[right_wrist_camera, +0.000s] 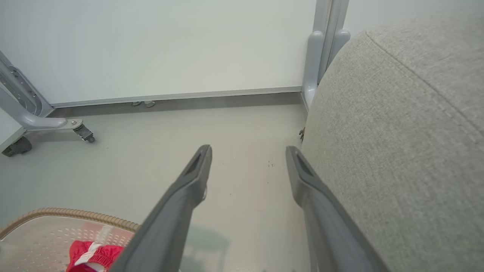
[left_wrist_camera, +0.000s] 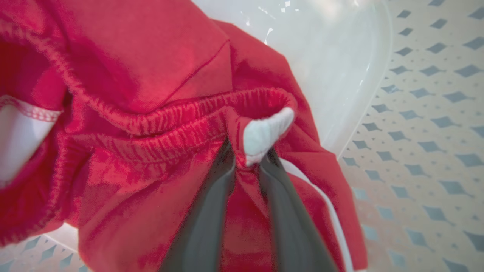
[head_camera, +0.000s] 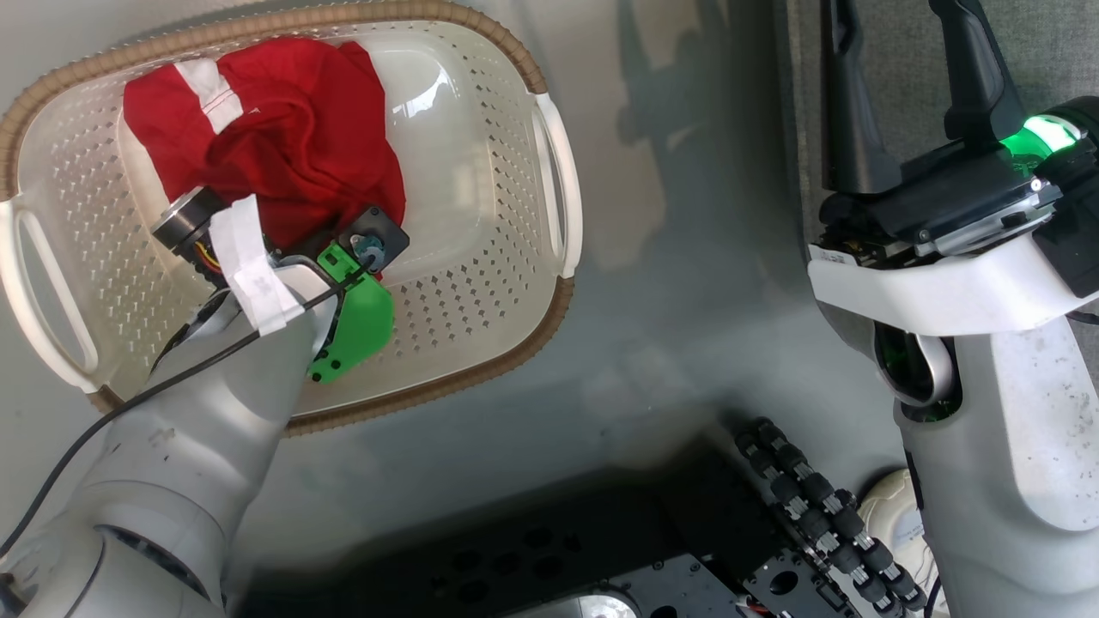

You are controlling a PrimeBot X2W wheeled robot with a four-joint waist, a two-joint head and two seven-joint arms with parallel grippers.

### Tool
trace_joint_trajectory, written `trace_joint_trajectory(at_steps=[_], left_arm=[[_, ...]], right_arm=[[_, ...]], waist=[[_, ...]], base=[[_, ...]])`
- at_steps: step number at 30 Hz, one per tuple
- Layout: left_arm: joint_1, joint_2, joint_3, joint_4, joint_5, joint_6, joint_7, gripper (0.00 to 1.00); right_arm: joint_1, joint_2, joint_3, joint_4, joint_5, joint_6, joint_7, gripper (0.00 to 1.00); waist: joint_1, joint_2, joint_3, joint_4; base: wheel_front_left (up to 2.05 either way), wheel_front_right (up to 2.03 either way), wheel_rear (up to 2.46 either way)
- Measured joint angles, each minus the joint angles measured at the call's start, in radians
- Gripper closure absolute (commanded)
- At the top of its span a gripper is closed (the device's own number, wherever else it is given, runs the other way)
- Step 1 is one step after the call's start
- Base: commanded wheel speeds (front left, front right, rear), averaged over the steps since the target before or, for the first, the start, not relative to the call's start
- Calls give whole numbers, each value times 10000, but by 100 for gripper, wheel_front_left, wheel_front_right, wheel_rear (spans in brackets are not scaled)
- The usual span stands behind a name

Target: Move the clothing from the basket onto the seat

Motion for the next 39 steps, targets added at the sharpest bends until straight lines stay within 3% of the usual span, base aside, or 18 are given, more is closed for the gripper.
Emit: trace_joint_trajectory(at_steps=[21, 39], left_arm=[[197, -771, 853, -428, -1522, -282, -1778, 100], [2277, -761, 2291, -3707, -1973, -236, -1833, 100]], right_arm=[[-67, 4, -117, 566, -73, 0, -2, 0], [1149, 8, -562, 1417, -466, 0, -2, 0]], waist=[[0, 0, -1367, 564], [0, 0, -4124, 1379]], base=[[0, 0, 0], [0, 0, 0]])
